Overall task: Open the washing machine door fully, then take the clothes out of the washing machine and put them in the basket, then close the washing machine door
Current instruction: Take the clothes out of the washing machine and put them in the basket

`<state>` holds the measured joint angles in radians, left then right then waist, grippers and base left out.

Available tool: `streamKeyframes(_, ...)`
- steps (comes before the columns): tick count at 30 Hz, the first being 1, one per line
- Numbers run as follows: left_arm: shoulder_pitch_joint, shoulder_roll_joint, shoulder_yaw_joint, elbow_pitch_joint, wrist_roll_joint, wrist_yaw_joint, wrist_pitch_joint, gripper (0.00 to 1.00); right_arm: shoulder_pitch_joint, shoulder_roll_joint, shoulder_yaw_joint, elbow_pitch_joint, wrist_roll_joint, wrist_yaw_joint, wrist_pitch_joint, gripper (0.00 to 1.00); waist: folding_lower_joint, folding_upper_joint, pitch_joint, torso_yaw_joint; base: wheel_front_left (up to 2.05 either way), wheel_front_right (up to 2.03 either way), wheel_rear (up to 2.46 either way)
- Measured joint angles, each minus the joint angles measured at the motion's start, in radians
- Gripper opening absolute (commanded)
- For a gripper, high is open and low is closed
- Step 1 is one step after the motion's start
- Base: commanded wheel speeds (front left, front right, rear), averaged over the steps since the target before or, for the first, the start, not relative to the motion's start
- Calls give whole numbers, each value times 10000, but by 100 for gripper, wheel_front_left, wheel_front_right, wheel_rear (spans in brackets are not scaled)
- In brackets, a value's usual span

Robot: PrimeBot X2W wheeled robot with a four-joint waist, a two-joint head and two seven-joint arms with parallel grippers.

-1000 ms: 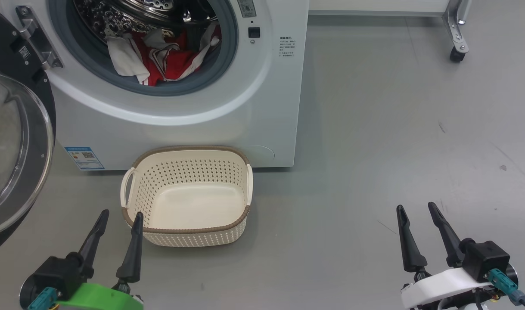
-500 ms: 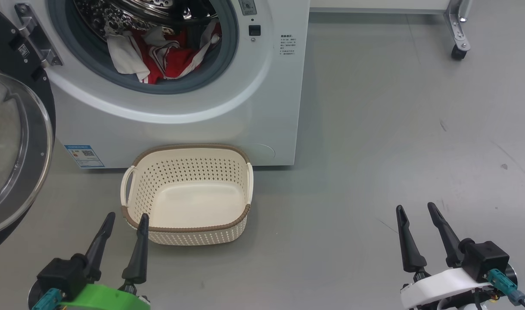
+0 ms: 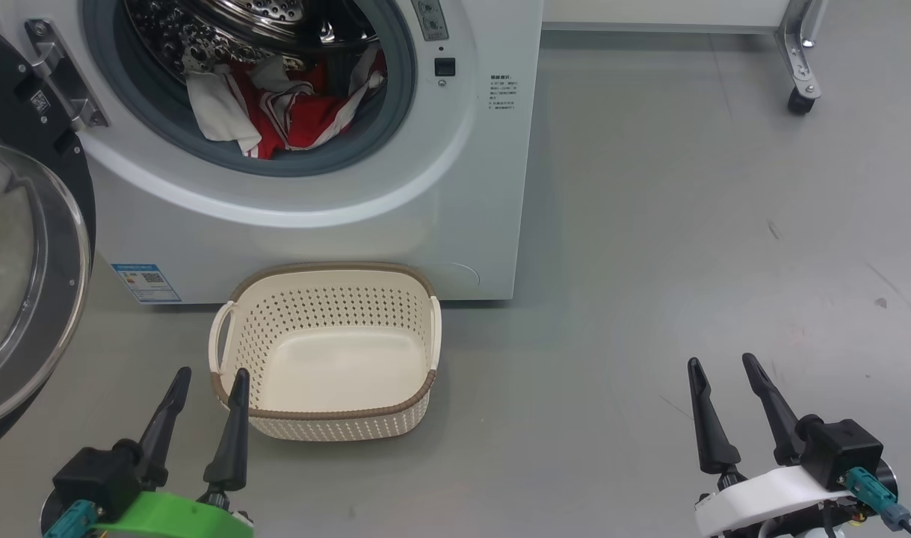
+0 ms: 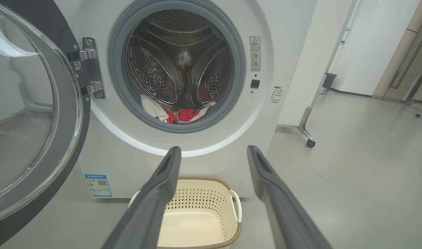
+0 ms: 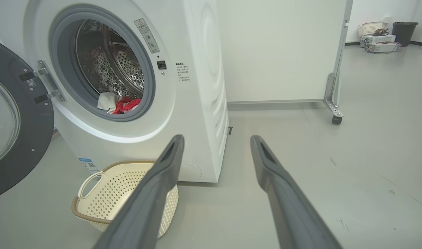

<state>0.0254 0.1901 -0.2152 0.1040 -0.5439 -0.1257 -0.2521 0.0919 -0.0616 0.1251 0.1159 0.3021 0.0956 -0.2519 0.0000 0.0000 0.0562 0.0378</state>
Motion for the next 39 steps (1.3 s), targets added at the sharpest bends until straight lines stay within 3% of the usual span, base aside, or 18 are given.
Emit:
streamKeyframes(10,0,21,25,-4,-17,0,0,100,0,10,-25,69,0,4,0,100,0,0,-35,28,112,-112,0)
streamKeyframes(17,-5,86,617,-86,416,0,0,100,1,15,-82,134,-33,75,0,100,0,0,-82,64,130,-130,0)
streamKeyframes(39,0,-44,414,-42,537,0,0,100,1,48,-81,205,-44,88,0,100,0,0,-157,119,73,-73,0)
